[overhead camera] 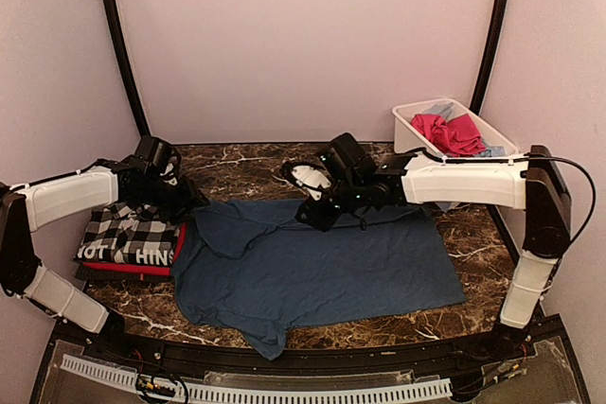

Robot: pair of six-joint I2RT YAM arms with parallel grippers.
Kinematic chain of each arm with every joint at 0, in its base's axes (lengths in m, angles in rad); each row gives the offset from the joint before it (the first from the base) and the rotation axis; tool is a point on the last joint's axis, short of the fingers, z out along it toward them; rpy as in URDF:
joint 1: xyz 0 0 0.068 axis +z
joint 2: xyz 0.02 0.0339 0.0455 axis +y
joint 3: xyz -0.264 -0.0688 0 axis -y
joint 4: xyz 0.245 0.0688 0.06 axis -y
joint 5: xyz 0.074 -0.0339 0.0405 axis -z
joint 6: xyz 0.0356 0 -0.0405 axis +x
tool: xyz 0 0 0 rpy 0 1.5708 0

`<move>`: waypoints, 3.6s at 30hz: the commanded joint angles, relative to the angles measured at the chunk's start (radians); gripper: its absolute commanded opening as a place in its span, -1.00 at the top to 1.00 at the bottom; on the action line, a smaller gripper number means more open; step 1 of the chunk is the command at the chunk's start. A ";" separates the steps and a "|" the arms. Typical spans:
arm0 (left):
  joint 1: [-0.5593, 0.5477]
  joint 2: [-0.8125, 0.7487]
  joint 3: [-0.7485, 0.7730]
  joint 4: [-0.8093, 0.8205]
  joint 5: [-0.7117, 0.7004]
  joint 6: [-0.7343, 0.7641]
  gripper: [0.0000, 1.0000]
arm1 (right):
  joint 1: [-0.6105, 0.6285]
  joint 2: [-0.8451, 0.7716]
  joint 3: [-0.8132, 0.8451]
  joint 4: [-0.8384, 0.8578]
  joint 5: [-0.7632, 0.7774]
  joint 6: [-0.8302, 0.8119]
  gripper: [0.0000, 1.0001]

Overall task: Fold and stack the mixed laundry pile
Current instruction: Adjust the 1/3-folded T-shirt at the center of the board.

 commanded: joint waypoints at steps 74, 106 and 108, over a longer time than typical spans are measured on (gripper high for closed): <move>-0.085 0.105 -0.113 0.166 0.154 0.174 0.20 | 0.044 0.256 0.120 0.141 -0.140 0.071 0.60; -0.088 0.101 -0.104 0.120 0.070 0.157 0.16 | 0.074 0.446 0.322 0.034 -0.009 0.044 1.00; -0.087 0.101 -0.104 0.118 0.067 0.155 0.15 | 0.075 0.409 0.311 0.026 -0.001 0.040 1.00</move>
